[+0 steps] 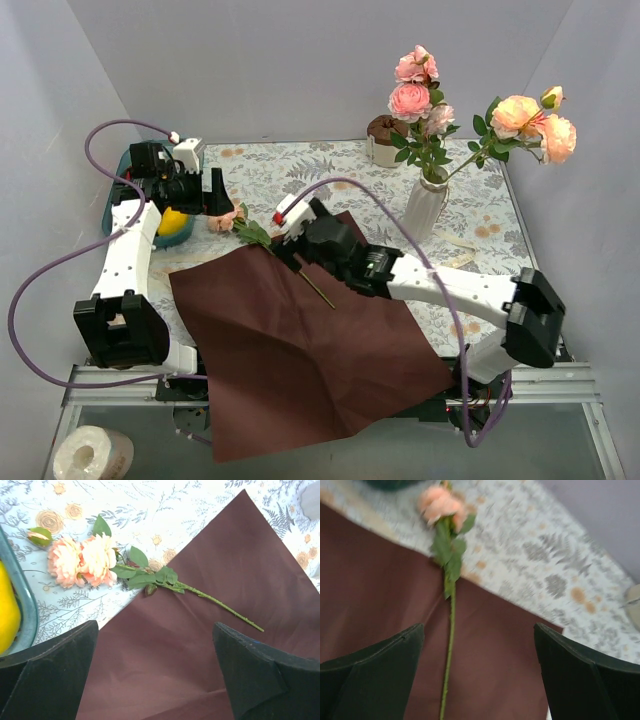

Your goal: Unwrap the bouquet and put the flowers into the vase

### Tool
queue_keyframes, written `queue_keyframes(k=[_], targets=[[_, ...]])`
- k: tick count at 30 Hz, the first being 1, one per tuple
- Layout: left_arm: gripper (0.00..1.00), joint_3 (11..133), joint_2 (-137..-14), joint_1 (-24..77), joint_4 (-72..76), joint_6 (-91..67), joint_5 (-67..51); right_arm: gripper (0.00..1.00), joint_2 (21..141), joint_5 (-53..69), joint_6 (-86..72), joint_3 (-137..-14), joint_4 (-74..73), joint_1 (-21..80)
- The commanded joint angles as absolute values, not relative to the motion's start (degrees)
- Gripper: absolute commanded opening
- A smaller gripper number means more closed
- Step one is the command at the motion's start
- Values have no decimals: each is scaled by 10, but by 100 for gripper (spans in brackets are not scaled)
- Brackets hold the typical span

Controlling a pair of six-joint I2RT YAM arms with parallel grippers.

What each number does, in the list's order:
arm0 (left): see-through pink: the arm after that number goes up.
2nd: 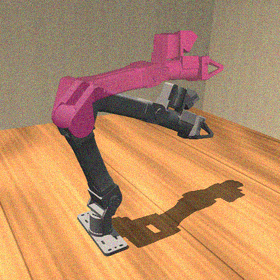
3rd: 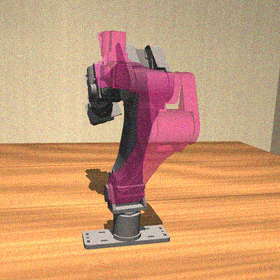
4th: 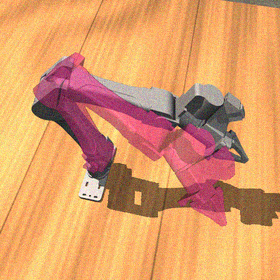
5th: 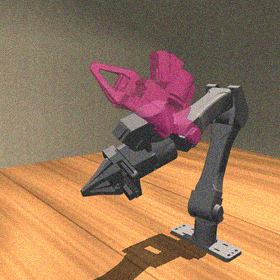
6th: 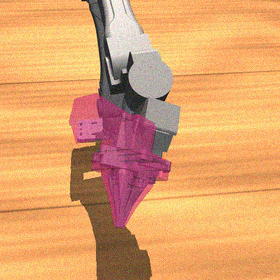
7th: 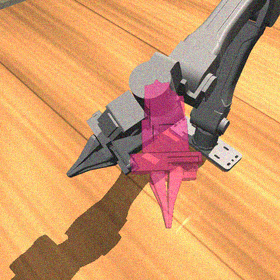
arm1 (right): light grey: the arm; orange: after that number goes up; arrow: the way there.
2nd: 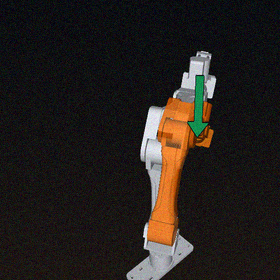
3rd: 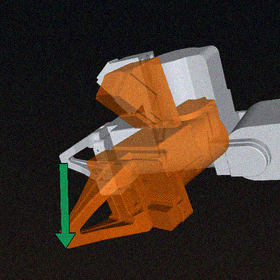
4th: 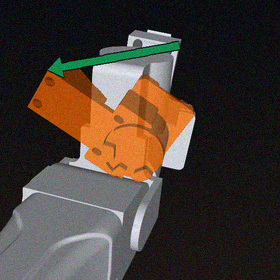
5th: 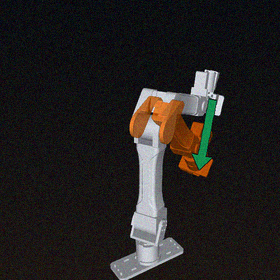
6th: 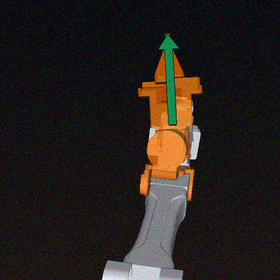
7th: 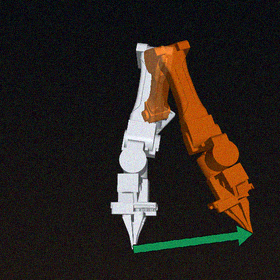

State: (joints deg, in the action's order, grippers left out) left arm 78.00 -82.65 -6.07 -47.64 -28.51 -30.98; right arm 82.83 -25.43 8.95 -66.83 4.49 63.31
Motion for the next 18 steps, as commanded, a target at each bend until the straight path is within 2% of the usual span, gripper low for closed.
queue_keyframes(k=[1, 8, 18], targets=[[98, 813, -782, -72, -503, -296, -297, 98, 883, -258, 18, -719, -12, 657], [98, 879, -792, -106, -573, -295, -330, 97, 1014, -158, -13, -799, -76, 657], [98, 864, -754, -122, -567, -286, -280, 77, 1148, -87, -3, -897, -134, 601]])
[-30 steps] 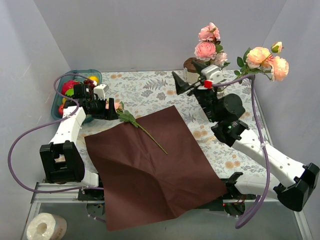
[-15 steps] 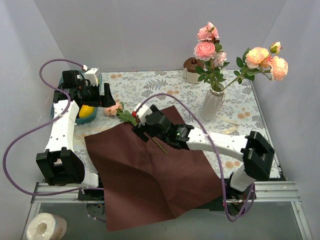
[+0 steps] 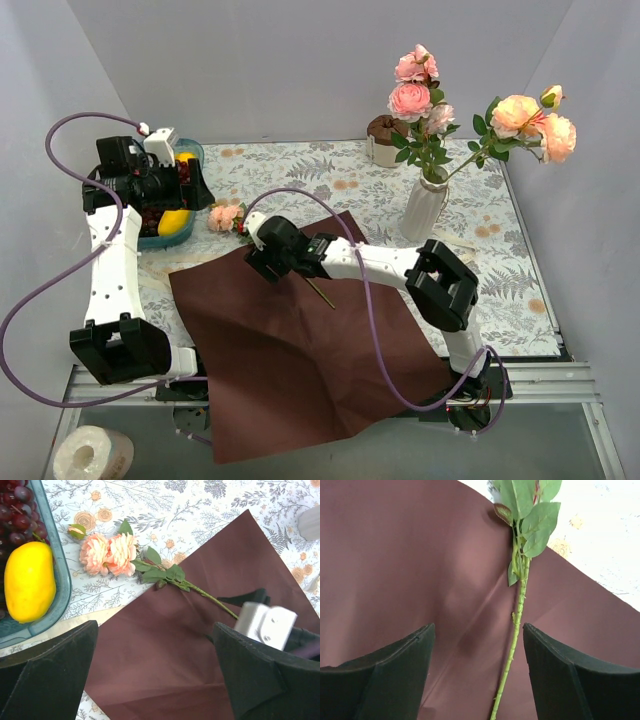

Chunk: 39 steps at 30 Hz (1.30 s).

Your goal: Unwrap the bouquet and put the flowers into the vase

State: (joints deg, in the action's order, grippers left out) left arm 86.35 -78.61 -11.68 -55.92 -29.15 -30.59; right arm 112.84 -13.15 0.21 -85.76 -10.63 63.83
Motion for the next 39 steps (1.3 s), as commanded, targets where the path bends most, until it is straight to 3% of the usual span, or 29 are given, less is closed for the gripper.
queue_keyframes(k=[1, 2, 3, 5, 8, 19, 32, 35, 39], targets=[[98, 861, -751, -124, -560, -296, -272, 76, 1153, -79, -2, -896, -132, 595], [98, 855, -749, -127, -554, -302, -265, 75, 1157, -74, -2, -897, -133, 584], [89, 851, -738, -130, -532, -310, -252, 75, 1161, -72, -2, -901, -137, 578], [86, 843, -726, -134, -511, -340, -241, 75, 1173, -67, -2, -911, -144, 567], [98, 845, -726, -133, -503, -355, -249, 74, 1179, -58, -2, -911, -139, 555], [98, 820, -737, -133, -528, -318, -282, 66, 1201, -35, 23, -916, -119, 555], [98, 833, -740, -133, -550, -280, -308, 63, 1288, -41, 40, -1033, -191, 552], [98, 831, -728, -133, -546, -268, -310, 56, 1289, -38, 42, -1035, -191, 552], [98, 839, -729, -133, -551, -258, -300, 34, 1299, -41, 46, -1045, -199, 551]])
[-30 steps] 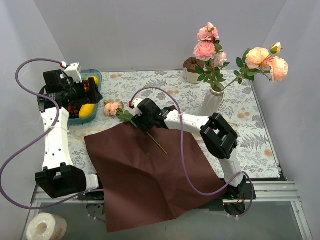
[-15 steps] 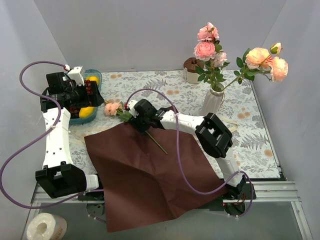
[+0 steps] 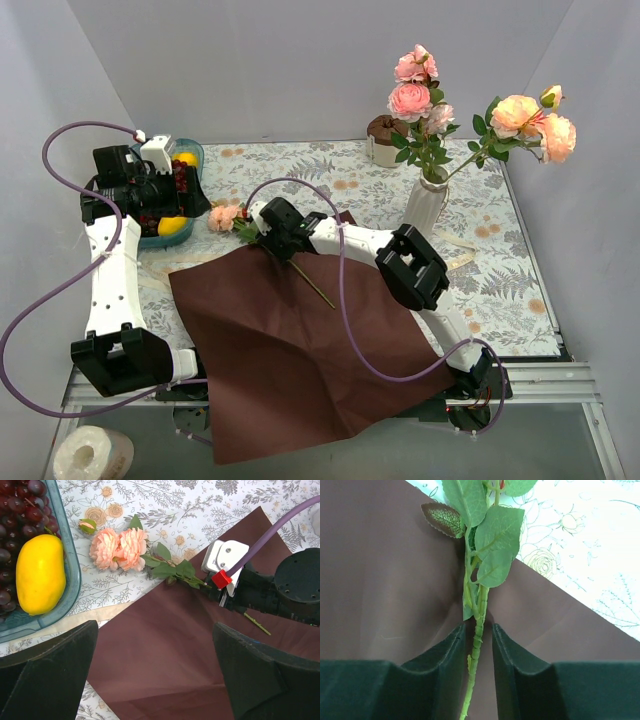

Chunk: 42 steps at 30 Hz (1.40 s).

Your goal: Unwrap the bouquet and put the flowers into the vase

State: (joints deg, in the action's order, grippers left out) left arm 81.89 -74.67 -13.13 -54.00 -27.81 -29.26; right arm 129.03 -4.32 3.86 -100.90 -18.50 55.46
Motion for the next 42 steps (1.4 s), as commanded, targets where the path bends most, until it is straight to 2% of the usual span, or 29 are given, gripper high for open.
queue_keyframes(k=[1, 5, 8, 14, 20, 23, 26, 33, 36, 42], targets=[[98, 845, -732, -133, -555, -253, -299, 32, 1304, -40, 45, -1049, -201, 551], [98, 846, -729, -133, -555, -251, -298, 20, 1311, -37, 43, -1062, -216, 551], [98, 849, -724, -133, -554, -249, -297, 1, 1310, -33, 39, -1070, -226, 548], [98, 860, -724, -134, -567, -240, -297, 1, 1269, -25, 13, -1088, -214, 524], [98, 882, -730, -133, -574, -256, -333, 1, 1192, -64, 19, -1147, -207, 494], [98, 900, -746, -133, -589, -254, -361, 1, 1133, -73, 4, -1132, -161, 464], [98, 904, -761, -133, -612, -237, -374, 1, 1063, -69, -8, -1105, -100, 444], [98, 852, -778, -133, -610, -221, -383, 1, 849, -71, 127, -955, 145, 437], [98, 839, -779, -133, -599, -221, -381, 1, 792, -93, 192, -926, 204, 419], [98, 836, -778, -133, -582, -218, -373, 1, 688, -140, 252, -783, 352, 363]])
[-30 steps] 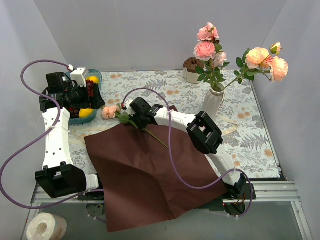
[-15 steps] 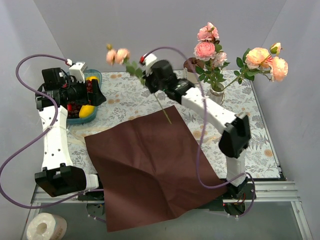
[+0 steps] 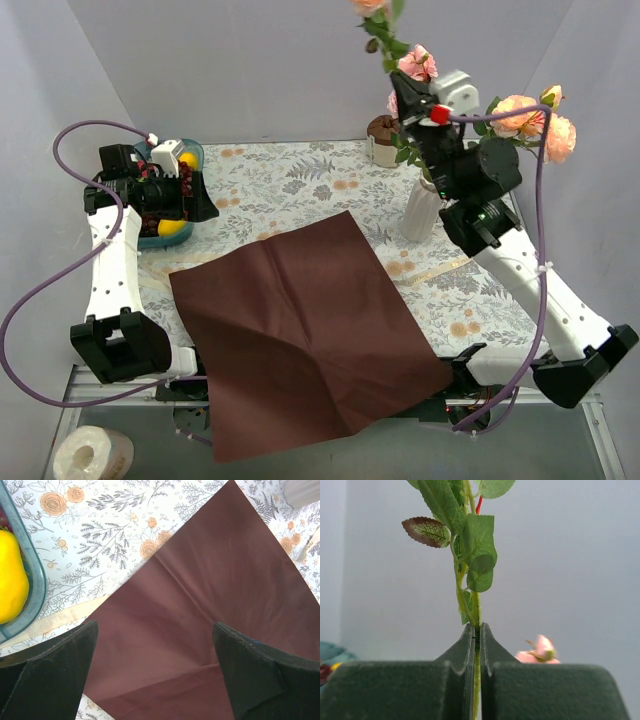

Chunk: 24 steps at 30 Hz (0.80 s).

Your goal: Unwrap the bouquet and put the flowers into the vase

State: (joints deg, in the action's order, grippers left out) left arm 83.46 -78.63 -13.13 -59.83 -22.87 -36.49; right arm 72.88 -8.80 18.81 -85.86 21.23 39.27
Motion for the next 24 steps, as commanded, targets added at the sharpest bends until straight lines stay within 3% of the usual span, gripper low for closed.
queue_keyframes(k=[1, 9, 24], targets=[[98, 837, -778, -133, -581, -217, -373, 1, 679, -151, 259, -759, 401, 358], [98, 837, -785, -134, -575, -210, -364, 1, 652, -244, 338, -634, 563, 336], [98, 845, -806, -133, -574, -209, -381, 1, 693, -258, 272, -598, 611, 259]])
